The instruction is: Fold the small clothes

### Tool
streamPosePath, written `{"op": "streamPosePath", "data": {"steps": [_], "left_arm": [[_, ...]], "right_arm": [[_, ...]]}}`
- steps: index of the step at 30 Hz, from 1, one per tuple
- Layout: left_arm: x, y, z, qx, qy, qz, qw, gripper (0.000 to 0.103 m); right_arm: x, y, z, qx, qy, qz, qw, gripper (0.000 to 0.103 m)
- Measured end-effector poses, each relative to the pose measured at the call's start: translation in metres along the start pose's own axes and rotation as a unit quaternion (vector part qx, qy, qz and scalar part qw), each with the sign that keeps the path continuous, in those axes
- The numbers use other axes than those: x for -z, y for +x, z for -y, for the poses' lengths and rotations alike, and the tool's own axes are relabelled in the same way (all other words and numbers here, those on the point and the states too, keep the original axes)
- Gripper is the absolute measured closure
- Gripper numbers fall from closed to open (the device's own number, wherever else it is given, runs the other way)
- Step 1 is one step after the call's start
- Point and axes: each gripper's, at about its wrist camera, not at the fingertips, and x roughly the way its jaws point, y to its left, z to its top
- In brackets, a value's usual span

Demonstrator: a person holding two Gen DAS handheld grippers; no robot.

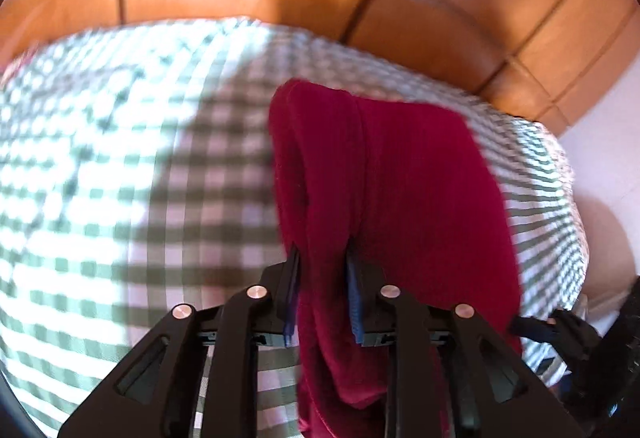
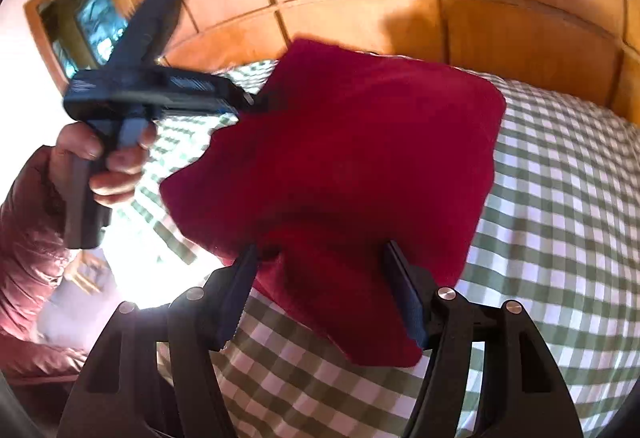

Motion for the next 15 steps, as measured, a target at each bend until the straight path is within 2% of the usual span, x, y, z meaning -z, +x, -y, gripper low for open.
{"op": "streamPosePath", "data": {"steps": [3, 5, 7, 9, 12, 15], "left_arm": [[0.004, -0.004, -0.007, 0.019, -0.037, 0.014, 0.9991, 0.075], [0.004, -0.012, -0.011, 0.033, -0.061, 0.023, 0.9974, 0.063], [0.005, -0.024, -0.012, 0.032, -0.067, 0.042, 0.9963, 0.062], [0.006, -0.037, -0.010, 0.032, -0.065, 0.063, 0.9954, 0.062], [0.010, -0.054, 0.000, 0.032, -0.048, 0.090, 0.9942, 0.064], [0.020, -0.061, 0.022, 0.019, 0.008, 0.104, 0.9943, 0.064]], "right_arm": [[0.001, -0.003, 0.001, -0.005, -0.008, -0.009, 1.000, 0.039], [-0.004, -0.011, 0.008, -0.028, 0.002, -0.016, 0.999, 0.039], [-0.011, -0.022, 0.018, -0.036, 0.020, -0.004, 0.999, 0.039], [-0.023, -0.034, 0.034, -0.033, 0.046, 0.020, 0.998, 0.039], [-0.045, -0.030, 0.059, -0.013, 0.073, 0.043, 0.996, 0.039], [-0.067, -0.016, 0.071, 0.003, 0.088, 0.048, 0.995, 0.039]]}}
